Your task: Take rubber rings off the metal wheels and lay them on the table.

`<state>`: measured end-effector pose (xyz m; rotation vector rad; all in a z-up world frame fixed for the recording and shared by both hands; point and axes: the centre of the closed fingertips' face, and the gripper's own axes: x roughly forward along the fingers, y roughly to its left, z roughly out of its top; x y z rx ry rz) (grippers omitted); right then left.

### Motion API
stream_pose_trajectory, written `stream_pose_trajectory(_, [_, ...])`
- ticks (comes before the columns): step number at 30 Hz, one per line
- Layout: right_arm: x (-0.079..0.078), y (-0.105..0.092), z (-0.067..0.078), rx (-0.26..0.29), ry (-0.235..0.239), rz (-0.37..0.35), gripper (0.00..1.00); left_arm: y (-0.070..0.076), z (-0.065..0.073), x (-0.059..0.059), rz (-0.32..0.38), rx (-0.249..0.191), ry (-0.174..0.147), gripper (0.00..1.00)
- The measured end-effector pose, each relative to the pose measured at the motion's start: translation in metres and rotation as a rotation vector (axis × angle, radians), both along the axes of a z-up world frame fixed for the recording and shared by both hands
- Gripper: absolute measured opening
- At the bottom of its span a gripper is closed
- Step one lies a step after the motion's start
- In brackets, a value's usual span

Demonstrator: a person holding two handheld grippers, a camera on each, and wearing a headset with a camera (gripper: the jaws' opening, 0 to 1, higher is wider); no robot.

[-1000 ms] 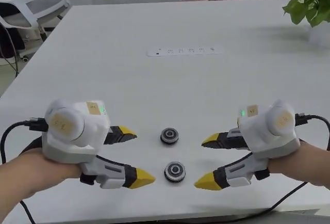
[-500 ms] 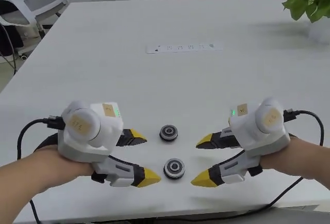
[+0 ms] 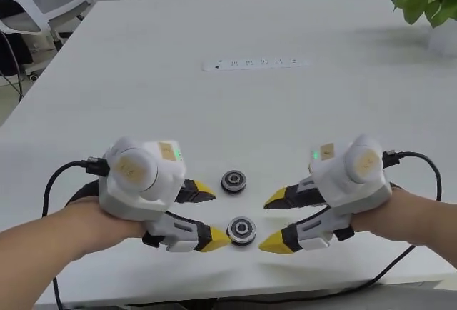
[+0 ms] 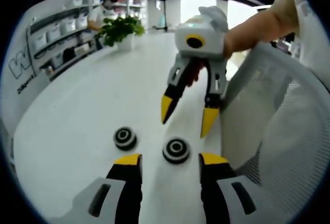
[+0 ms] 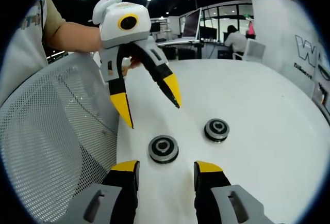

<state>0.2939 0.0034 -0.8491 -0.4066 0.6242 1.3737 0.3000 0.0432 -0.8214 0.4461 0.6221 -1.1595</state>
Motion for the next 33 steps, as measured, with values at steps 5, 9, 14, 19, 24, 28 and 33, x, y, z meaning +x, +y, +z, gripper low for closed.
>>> stream_pose_trajectory(5, [-0.001, 0.004, 0.0, 0.006, 0.003, 0.012, 0.37, -0.007, -0.002, 0.001, -0.004, -0.008, 0.012, 0.41])
stream_pose_trajectory(9, [-0.003, 0.005, -0.002, 0.002, 0.007, 0.019, 0.36, -0.011, -0.007, 0.0, -0.007, -0.004, 0.021, 0.39])
stream_pose_trajectory(14, [-0.004, 0.006, -0.004, 0.001, 0.013, 0.025, 0.35, -0.014, -0.011, -0.001, -0.013, 0.005, 0.029, 0.36])
stream_pose_trajectory(19, [-0.004, 0.005, -0.005, -0.001, 0.013, 0.023, 0.35, -0.014, -0.019, -0.005, -0.023, 0.032, 0.043, 0.33])
stream_pose_trajectory(24, [-0.005, 0.004, -0.006, -0.003, 0.014, 0.023, 0.36, -0.017, -0.02, -0.007, -0.031, 0.035, 0.038, 0.31])
stream_pose_trajectory(28, [-0.005, 0.004, -0.007, -0.005, 0.017, 0.025, 0.35, -0.021, -0.02, -0.006, -0.03, 0.024, 0.046, 0.28])
stream_pose_trajectory(33, [-0.006, 0.004, -0.007, -0.005, 0.017, 0.027, 0.35, -0.023, -0.021, -0.004, -0.019, 0.018, 0.052, 0.24])
